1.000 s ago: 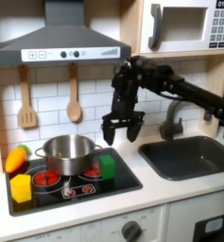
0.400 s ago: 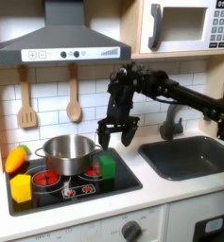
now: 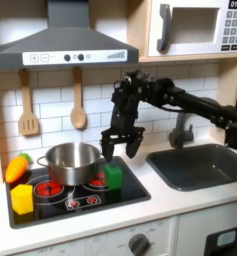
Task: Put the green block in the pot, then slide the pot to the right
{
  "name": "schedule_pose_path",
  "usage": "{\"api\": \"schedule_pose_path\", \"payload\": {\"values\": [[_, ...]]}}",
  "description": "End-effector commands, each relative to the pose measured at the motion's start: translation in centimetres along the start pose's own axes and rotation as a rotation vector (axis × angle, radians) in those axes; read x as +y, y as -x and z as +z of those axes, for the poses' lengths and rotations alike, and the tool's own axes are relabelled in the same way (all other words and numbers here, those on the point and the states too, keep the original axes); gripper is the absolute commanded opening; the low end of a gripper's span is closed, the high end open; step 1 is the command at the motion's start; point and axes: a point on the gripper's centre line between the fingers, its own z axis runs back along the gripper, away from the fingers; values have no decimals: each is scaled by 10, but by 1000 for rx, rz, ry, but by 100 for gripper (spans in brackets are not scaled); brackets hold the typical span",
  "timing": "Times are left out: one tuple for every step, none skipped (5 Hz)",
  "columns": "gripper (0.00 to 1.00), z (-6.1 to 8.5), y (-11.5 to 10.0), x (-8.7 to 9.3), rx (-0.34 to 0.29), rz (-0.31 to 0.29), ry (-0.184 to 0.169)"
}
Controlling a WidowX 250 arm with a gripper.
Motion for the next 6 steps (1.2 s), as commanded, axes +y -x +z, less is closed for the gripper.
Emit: {"api": "schedule_pose_path", "payload": {"values": [[100, -17, 1, 5, 30, -4, -19], [100, -23, 1, 2, 43, -12, -17], [100, -29, -1, 0, 53, -21, -10], [100, -35, -1, -1, 72, -16, -13], [100, -40, -1, 0, 85, -9, -13], [100, -50, 0, -1, 116, -13, -8]]}}
